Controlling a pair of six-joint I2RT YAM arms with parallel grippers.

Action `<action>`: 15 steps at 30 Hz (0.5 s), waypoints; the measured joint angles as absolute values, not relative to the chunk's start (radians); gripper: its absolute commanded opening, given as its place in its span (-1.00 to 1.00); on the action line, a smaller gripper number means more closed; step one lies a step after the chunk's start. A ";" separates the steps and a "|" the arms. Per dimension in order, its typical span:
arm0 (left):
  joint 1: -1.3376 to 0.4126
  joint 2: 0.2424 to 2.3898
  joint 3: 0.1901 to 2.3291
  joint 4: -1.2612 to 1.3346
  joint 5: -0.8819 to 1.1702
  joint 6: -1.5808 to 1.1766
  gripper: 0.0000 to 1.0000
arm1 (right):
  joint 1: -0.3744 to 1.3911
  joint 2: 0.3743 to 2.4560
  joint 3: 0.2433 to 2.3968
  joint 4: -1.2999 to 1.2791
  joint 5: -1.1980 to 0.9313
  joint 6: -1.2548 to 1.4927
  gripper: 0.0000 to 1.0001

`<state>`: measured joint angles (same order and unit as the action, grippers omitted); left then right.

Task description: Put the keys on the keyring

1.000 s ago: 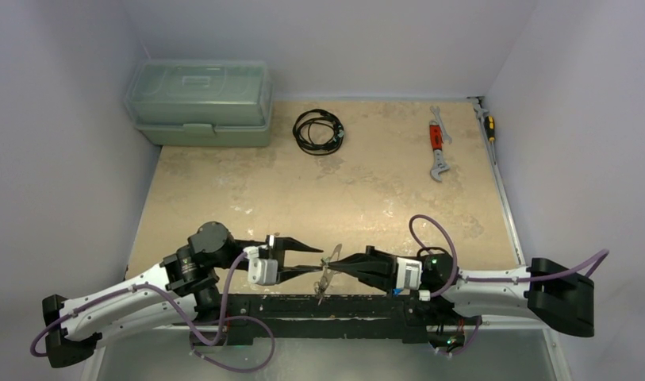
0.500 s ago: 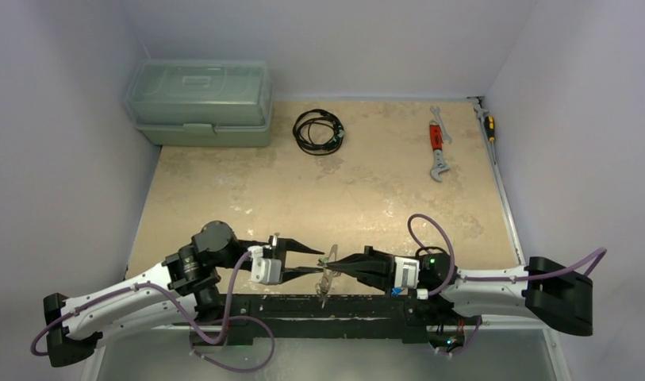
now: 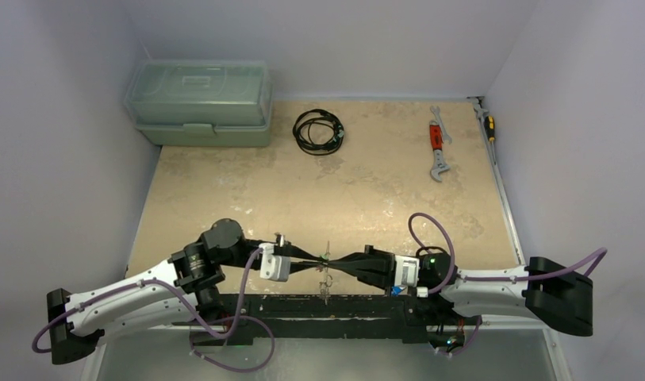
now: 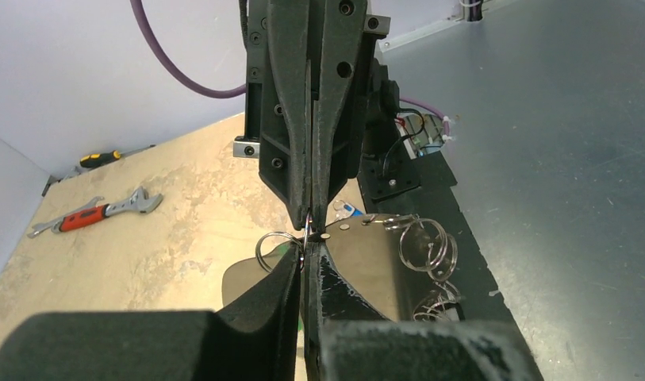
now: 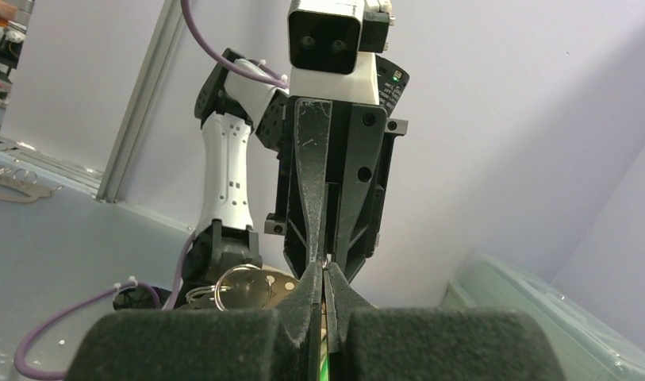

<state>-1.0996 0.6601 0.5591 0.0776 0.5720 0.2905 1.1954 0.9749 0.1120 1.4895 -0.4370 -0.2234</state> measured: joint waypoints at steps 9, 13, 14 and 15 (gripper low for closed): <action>-1.100 0.710 0.654 -0.047 0.514 0.280 -1.00 | 1.194 0.938 0.110 1.480 -0.376 -0.204 -0.38; -1.099 0.763 0.698 -0.143 0.445 0.279 -1.00 | 1.195 0.822 0.112 1.462 -0.290 -0.215 -0.09; -1.099 0.777 0.705 -0.168 0.426 0.278 -1.00 | 1.196 0.781 0.118 1.428 -0.258 -0.224 -0.05; -1.100 0.792 0.713 -0.196 0.405 0.277 -1.00 | 1.196 0.745 0.130 1.380 -0.224 -0.231 -0.02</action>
<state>-1.0996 0.7921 0.7132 -0.1963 0.4053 0.2768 1.1957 0.7448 0.1303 1.3796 -0.2245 -0.2314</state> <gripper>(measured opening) 0.015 0.441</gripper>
